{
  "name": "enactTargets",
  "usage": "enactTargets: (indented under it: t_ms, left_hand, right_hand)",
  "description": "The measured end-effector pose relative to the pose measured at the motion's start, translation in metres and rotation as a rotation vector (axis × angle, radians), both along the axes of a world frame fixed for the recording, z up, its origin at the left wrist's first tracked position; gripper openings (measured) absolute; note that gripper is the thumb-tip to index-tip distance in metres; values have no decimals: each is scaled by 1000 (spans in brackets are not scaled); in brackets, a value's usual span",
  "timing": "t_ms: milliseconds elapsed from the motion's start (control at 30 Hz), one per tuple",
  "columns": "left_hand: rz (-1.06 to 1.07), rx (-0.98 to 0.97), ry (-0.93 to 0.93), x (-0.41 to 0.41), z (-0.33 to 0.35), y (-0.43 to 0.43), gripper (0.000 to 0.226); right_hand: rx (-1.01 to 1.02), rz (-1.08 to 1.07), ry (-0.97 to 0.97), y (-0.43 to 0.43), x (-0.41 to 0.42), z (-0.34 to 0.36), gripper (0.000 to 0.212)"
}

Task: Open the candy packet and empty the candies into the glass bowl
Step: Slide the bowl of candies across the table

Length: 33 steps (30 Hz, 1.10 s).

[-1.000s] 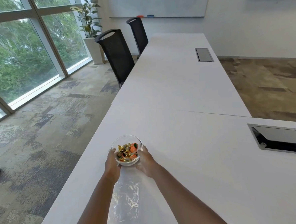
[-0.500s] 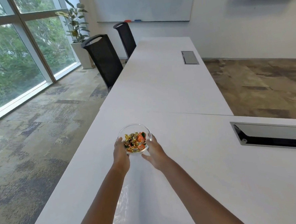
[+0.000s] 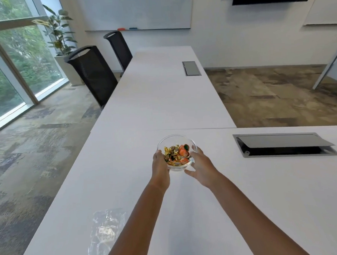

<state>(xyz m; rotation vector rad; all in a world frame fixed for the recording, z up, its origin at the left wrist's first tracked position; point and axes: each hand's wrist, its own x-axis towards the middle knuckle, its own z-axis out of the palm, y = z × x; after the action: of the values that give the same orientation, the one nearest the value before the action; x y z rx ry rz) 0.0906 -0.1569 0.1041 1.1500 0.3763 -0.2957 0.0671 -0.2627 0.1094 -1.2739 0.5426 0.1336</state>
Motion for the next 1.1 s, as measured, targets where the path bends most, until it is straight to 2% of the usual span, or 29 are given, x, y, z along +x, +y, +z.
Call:
enactTargets:
  t_ms: [500, 1100]
  left_hand:
    - [-126, 213, 30, -15, -47, -47, 43]
    - [-102, 231, 96, -15, -101, -53, 42]
  right_hand:
    - [-19, -94, 130, -42, -24, -29, 48]
    - [47, -111, 198, -43, -22, -72, 40]
